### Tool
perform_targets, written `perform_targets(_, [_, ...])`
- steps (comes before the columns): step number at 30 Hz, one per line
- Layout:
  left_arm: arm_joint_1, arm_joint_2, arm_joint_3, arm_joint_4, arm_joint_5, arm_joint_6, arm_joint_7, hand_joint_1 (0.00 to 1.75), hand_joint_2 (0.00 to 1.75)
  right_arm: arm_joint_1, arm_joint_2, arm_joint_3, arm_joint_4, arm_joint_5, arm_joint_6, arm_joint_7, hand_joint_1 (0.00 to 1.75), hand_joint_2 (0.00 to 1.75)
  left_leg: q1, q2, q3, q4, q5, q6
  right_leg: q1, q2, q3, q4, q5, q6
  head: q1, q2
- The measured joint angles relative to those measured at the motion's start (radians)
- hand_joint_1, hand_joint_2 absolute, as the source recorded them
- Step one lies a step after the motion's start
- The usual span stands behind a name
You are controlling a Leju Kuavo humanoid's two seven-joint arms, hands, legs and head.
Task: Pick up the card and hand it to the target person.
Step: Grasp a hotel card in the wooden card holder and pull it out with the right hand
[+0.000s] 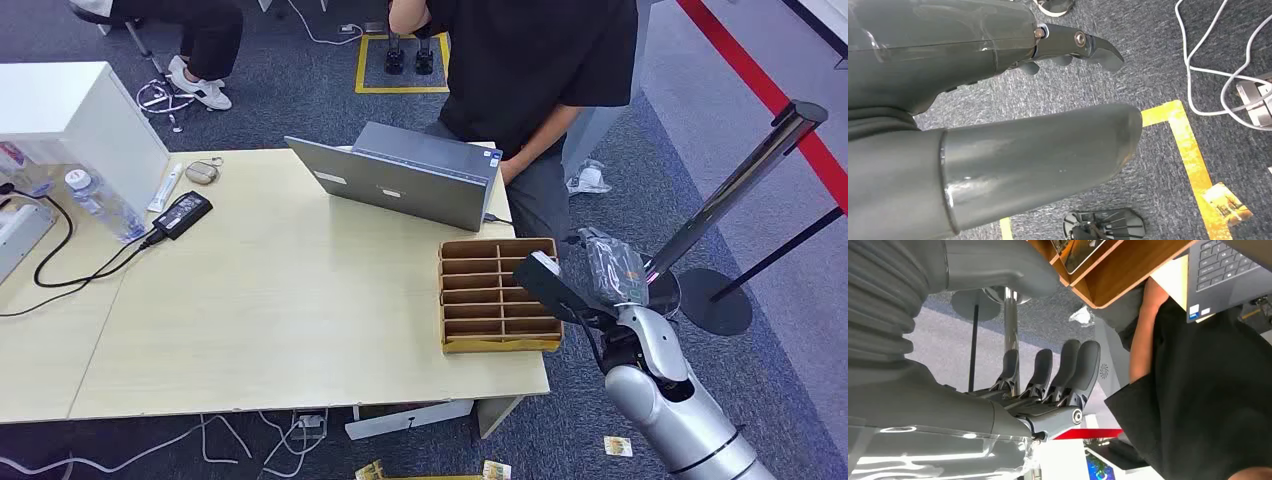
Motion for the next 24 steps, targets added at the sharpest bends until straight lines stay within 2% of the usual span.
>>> perform_targets(5, [0.000,0.000,-0.002,0.000,-0.003,-0.001,0.002,0.00,0.00,-0.010,0.008,0.010,0.023,0.006,0.013,-0.003,0.61,1.75,0.000,0.000,0.000,0.000,0.000,0.000,0.000,0.000,0.000,0.000,0.000,0.000,0.000,0.000])
perform_targets(9, [0.000,0.000,-0.006,0.000,-0.004,0.000,-0.002,0.00,0.00,-0.025,0.019,0.022,0.054,0.012,0.024,-0.009,0.48,1.75,0.000,0.000,0.000,0.000,0.000,0.000,0.000,0.000,0.000,0.000,0.000,0.000,0.000,0.000])
perform_targets(11, [0.000,0.000,-0.009,0.000,-0.004,0.000,-0.005,0.00,0.00,-0.030,0.026,0.029,0.070,0.016,0.028,-0.011,0.49,1.75,0.000,0.000,0.000,0.000,0.000,0.000,0.000,0.000,0.000,0.000,0.000,0.000,0.000,0.000])
perform_targets(17, [-0.001,0.000,-0.013,0.000,-0.005,-0.001,-0.006,0.00,0.00,-0.045,0.043,0.047,0.114,0.022,0.035,-0.017,0.67,1.75,0.000,0.000,0.000,0.000,0.000,0.000,0.000,0.000,0.000,0.000,0.000,0.000,0.000,0.000])
perform_targets(22, [-0.001,0.000,-0.015,0.000,-0.005,-0.002,-0.005,0.00,0.00,-0.048,0.051,0.058,0.133,0.023,0.035,-0.020,0.74,1.75,0.000,0.000,0.000,0.000,0.000,0.000,0.000,0.000,0.000,0.000,0.000,0.000,0.000,0.000])
perform_targets(24, [-0.001,0.000,-0.016,0.000,-0.005,-0.002,-0.004,0.00,0.00,-0.048,0.053,0.061,0.139,0.024,0.034,-0.022,0.83,1.75,0.000,0.000,0.000,0.000,0.000,0.000,0.000,0.000,0.000,0.000,0.000,0.000,0.000,0.000])
